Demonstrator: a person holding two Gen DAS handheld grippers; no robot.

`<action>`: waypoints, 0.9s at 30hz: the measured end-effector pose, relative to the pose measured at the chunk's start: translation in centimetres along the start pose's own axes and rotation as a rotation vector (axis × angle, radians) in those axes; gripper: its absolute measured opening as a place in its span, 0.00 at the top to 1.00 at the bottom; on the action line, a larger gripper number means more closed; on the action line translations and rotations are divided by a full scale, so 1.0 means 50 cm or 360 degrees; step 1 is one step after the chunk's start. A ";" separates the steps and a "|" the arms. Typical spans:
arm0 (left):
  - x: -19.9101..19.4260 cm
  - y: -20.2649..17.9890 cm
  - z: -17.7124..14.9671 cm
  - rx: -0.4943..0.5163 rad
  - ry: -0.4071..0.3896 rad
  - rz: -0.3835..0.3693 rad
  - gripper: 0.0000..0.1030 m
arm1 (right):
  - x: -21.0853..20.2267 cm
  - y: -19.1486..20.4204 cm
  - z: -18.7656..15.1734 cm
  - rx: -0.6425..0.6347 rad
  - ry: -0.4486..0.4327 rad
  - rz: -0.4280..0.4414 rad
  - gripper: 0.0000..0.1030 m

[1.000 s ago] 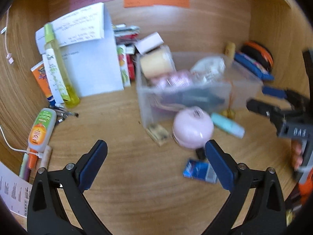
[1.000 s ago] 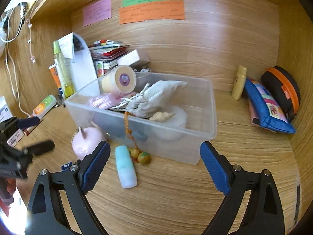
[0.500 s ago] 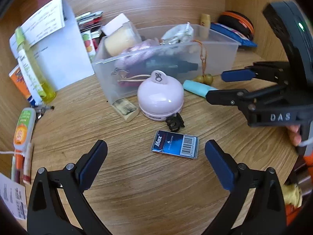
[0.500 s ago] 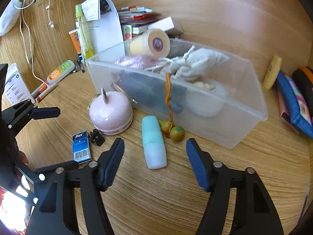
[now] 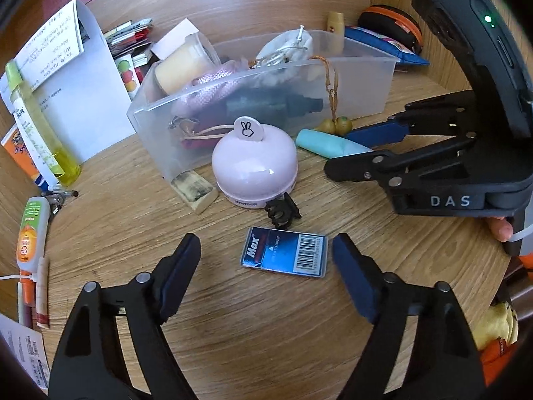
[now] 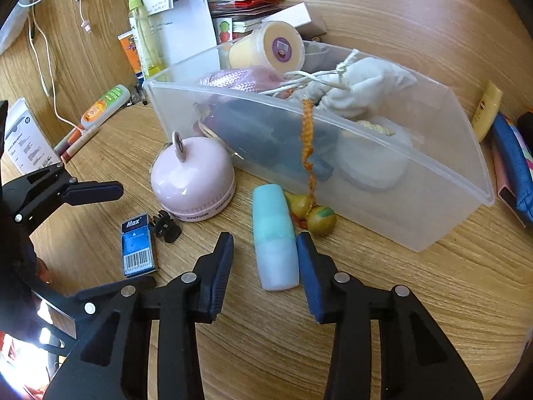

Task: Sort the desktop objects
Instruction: 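Grasp the blue card with the left tool while the right tool grasps the mint tube, then carry the blue card and mint tube over the clear box with both tools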

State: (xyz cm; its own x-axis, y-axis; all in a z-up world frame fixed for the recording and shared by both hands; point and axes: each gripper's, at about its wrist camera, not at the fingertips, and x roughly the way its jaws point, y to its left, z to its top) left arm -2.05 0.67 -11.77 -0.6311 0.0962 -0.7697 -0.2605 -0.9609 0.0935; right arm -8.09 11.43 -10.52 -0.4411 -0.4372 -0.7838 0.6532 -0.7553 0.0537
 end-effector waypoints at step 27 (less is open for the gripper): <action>-0.110 0.043 0.025 -0.0164 -0.0279 0.0069 0.55 | -0.061 0.026 -0.007 -0.0062 -0.0202 0.0098 0.78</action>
State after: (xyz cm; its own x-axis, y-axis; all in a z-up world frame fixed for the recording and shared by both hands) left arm -0.05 -1.60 -6.55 -0.7598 0.0893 -0.6441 -0.1601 -0.9857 0.0522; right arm -5.66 11.95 -8.27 -0.4723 -0.5422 -0.6950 0.7036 -0.7068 0.0733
